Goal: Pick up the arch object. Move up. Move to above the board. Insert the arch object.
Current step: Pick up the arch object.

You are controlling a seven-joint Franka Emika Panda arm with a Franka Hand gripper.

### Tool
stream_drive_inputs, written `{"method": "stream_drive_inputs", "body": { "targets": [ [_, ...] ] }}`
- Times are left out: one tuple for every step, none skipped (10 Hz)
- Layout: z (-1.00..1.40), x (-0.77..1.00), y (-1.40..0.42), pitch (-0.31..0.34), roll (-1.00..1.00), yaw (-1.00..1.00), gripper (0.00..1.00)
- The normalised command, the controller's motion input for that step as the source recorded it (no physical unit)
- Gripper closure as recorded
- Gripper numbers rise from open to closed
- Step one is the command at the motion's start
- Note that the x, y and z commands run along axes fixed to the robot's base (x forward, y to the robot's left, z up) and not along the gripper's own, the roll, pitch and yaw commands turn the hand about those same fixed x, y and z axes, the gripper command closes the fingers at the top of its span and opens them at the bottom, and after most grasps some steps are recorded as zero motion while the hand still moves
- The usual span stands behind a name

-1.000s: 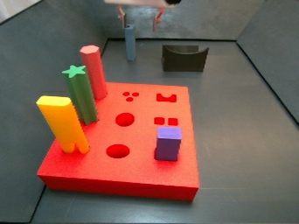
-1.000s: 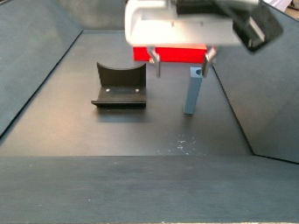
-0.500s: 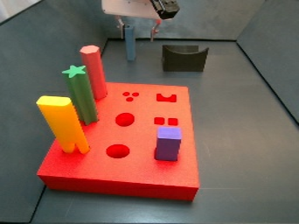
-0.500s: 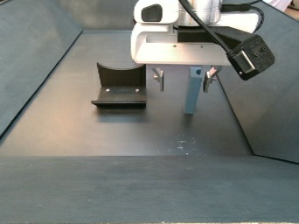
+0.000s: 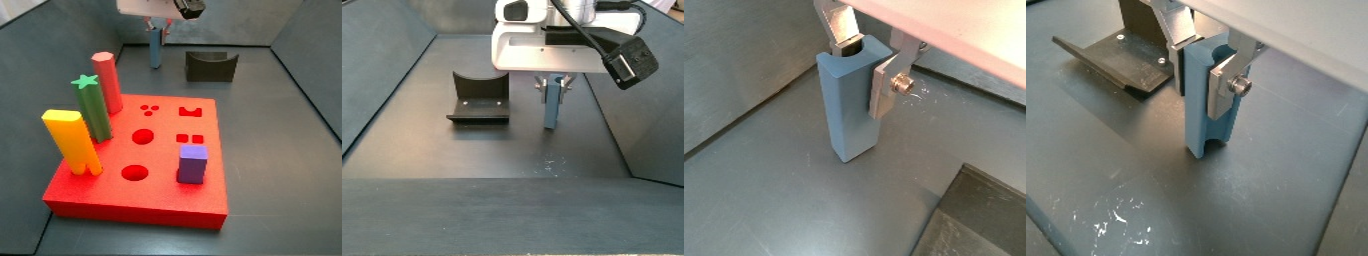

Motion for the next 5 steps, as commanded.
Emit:
{"method": "stream_drive_inputs", "body": {
  "targets": [
    [0.00, 0.00, 0.00, 0.000, 0.00, 0.00, 1.00],
    [0.00, 0.00, 0.00, 0.000, 0.00, 0.00, 1.00],
    [0.00, 0.00, 0.00, 0.000, 0.00, 0.00, 1.00],
    [0.00, 0.00, 0.00, 0.000, 0.00, 0.00, 1.00],
    [0.00, 0.00, 0.00, 0.000, 0.00, 0.00, 1.00]
  ]
}}
